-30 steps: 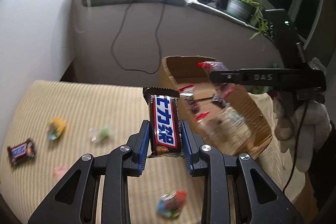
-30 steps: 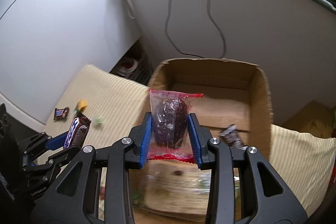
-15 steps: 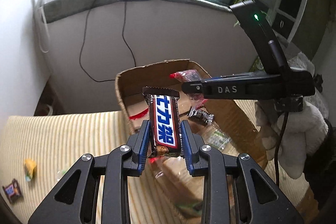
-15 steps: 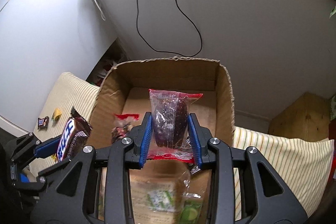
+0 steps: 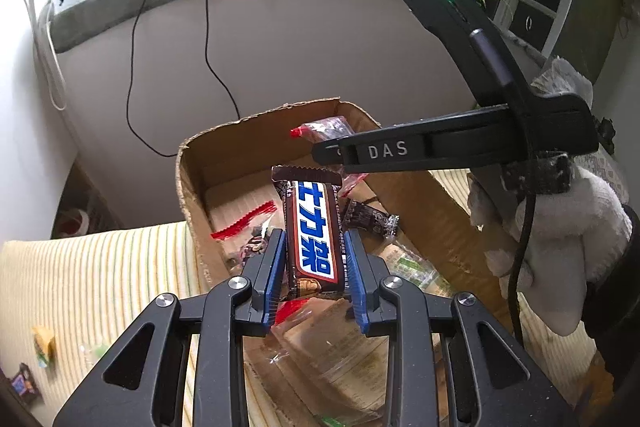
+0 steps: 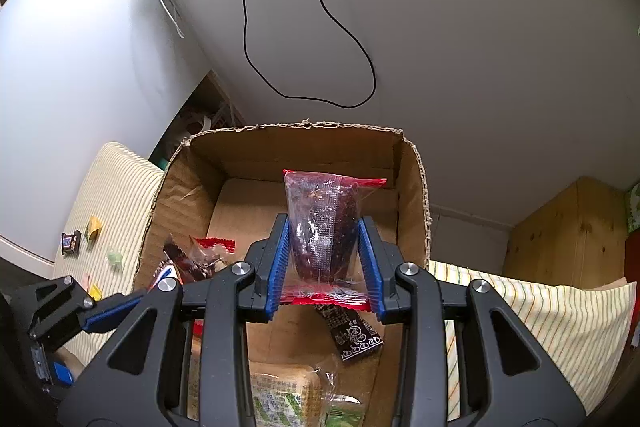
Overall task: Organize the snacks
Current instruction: 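Carry both snacks over the box and open both grippers to drop them, then move both open grippers back over the remaining candies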
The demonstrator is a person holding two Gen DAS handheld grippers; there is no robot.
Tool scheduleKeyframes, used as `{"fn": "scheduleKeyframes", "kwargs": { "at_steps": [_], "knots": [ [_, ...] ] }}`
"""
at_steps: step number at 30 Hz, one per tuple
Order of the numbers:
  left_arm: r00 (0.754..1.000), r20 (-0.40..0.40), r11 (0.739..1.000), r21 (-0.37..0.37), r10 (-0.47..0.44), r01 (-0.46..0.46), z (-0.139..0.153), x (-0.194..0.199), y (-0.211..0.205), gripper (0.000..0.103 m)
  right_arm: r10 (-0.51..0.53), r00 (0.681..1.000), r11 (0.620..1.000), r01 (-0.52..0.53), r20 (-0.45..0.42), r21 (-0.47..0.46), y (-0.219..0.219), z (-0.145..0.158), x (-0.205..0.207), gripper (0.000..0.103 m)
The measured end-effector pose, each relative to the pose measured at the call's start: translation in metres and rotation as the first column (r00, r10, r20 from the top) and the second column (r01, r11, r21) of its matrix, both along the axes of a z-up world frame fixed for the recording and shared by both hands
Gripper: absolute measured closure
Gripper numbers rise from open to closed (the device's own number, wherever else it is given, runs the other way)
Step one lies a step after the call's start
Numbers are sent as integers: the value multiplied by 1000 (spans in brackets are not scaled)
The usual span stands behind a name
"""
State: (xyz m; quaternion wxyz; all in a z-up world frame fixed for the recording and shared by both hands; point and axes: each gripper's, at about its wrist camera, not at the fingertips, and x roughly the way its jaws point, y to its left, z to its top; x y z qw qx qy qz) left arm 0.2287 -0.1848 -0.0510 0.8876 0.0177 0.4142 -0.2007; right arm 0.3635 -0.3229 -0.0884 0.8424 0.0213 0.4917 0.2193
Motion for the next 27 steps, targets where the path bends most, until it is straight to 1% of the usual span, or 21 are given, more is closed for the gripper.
{"fn": "scheduleKeyframes", "kwargs": {
  "at_steps": [7,8,9,13,16,18,27],
  "knots": [
    [1000,-3,1000,8,-2,2,-1,1,-5,75,-7,1000,1000,7,-2,-6,0,-1,-1,66],
    [1000,-3,1000,9,0,0,0,1,-5,73,-9,1000,1000,9,-3,-5,0,-1,0,65],
    [1000,0,1000,8,0,0,0,1,-6,72,-12,1000,1000,12,-3,-6,0,-1,0,62],
    [1000,4,1000,3,5,-5,2,-1,-4,72,-19,1000,1000,19,9,-9,-2,1,-1,50],
    [1000,5,1000,0,5,-5,3,-2,-2,72,-17,1000,1000,17,17,-6,-1,4,-3,46],
    [1000,5,1000,-2,5,-5,3,-2,-1,72,-18,1000,1000,19,25,-14,-1,5,-4,45],
    [1000,21,1000,-16,7,-7,11,-11,5,72,-16,999,1000,17,34,-15,2,13,-14,44]
  ]
}}
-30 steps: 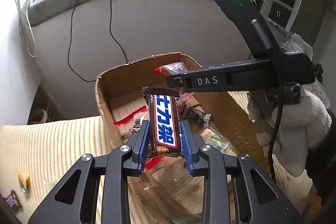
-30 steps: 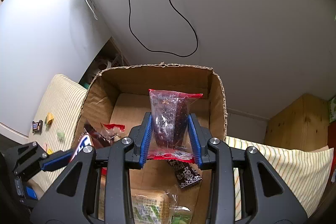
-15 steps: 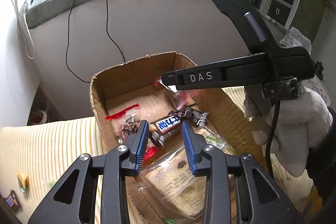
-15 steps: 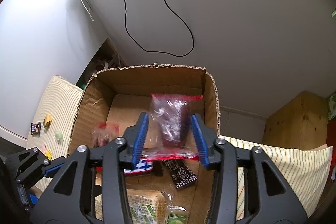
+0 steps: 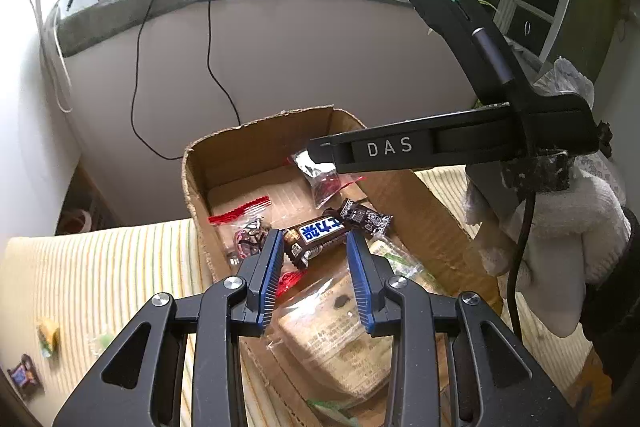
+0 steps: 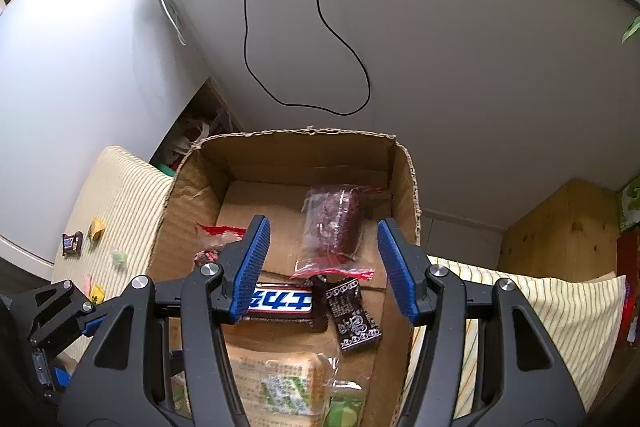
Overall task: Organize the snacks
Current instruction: 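Move both open grippers back over the remaining candies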
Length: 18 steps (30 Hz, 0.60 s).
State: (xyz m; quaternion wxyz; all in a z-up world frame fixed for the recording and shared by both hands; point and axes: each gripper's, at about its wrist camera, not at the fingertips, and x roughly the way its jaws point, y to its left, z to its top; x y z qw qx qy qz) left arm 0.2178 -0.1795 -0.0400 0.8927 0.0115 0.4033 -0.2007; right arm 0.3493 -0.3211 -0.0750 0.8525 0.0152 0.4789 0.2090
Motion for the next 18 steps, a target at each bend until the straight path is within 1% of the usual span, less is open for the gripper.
{"fn": "scheduleKeyframes", "kwargs": {
  "at_steps": [10,18],
  "knots": [
    [999,19,1000,-12,29,-28,13,-23,19,72,15,1000,1000,-15,26,-2,9,17,-21,44],
    [994,35,995,-33,99,-98,24,-46,59,72,60,997,998,-60,49,1,30,34,-49,44]
  ]
}}
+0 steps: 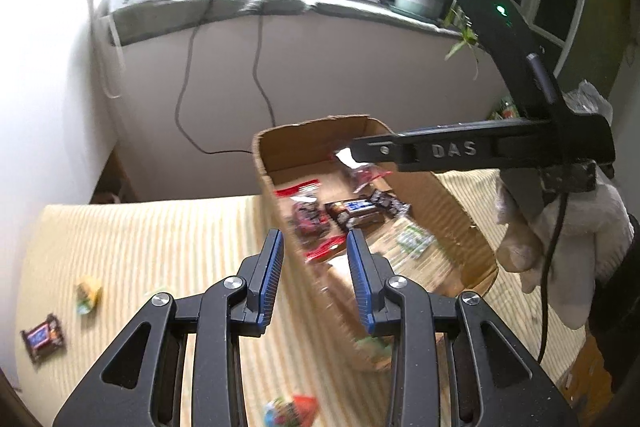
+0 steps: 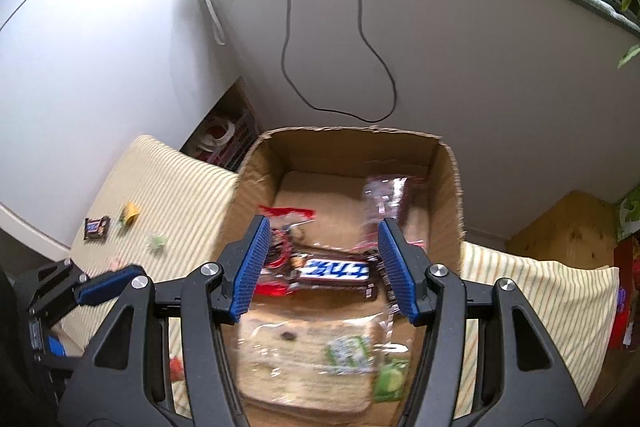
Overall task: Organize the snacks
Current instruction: 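Move both open grippers back over the remaining candies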
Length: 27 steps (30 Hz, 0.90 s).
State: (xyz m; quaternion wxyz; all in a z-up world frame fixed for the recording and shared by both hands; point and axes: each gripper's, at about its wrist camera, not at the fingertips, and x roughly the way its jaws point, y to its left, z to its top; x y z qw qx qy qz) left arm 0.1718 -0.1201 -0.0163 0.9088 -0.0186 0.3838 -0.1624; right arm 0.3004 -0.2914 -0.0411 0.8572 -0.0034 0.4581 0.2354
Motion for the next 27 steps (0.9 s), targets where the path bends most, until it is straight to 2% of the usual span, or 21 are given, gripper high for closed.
{"fn": "scheduleKeyframes", "kwargs": {
  "at_steps": [12,19,27],
  "knots": [
    [990,15,990,-2,143,-143,4,-40,84,72,135,990,991,-136,34,17,60,21,-52,44],
    [974,-6,974,-16,228,-228,-8,-68,134,72,211,976,977,-213,53,26,87,21,-94,44],
    [962,-48,962,-32,268,-270,-32,-98,162,72,296,952,954,-298,80,25,105,5,-155,44]
  ]
}}
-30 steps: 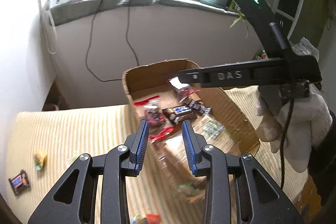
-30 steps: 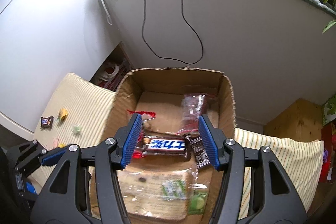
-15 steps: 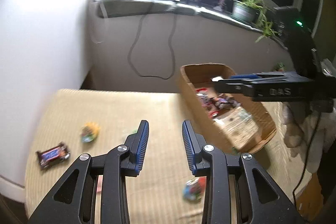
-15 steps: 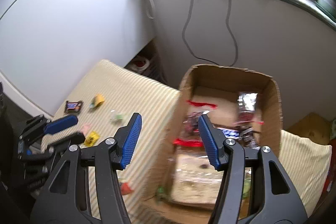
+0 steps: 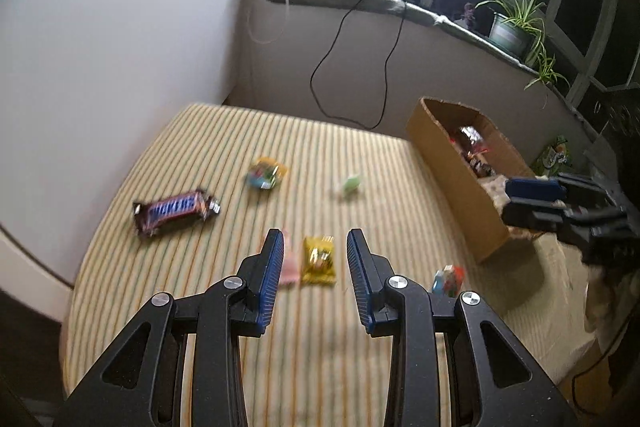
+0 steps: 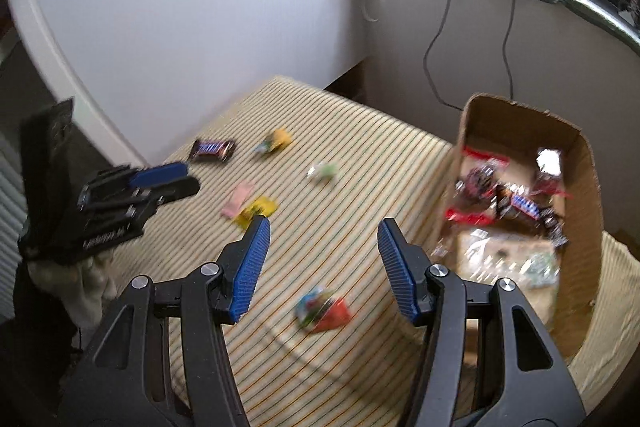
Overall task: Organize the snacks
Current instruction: 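Move both open grippers back over the remaining candies, then grasp the pink packet with the left gripper while the right grasps the round candy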
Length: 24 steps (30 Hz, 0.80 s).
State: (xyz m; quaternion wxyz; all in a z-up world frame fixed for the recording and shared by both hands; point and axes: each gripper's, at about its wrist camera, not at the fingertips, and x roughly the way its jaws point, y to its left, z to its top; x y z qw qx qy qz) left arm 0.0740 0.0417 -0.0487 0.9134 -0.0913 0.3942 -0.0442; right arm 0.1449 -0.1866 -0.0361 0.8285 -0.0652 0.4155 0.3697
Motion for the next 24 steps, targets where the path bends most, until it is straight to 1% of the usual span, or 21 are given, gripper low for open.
{"fn": "scheduleKeyframes", "kwargs": {
  "at_steps": [2,6,9,11,15,18,24],
  "knots": [
    [1000,-12,1000,-12,7,-8,-8,-6,4,72,9,1000,1000,-9,7,-9,2,-8,-13,44],
    [999,-38,1000,-21,18,-19,-24,-11,9,72,-19,999,999,20,25,-25,-2,-29,-41,44],
    [998,-61,999,-34,25,-27,-35,-8,13,72,-40,999,999,40,-11,-10,-9,-48,-54,44],
    [997,-66,998,-45,30,-33,-39,-5,16,72,-51,998,999,51,-28,-17,-11,-58,-58,44],
    [997,-75,998,-45,31,-35,-46,3,17,72,-75,995,997,74,-69,-22,-13,-76,-60,44],
    [996,-81,998,-46,30,-34,-50,10,17,72,-103,991,995,102,-87,-24,-15,-83,-54,44],
    [994,-101,999,-26,30,-32,-59,24,15,72,-132,989,990,128,-63,-67,-5,-95,-46,44]
  ]
}}
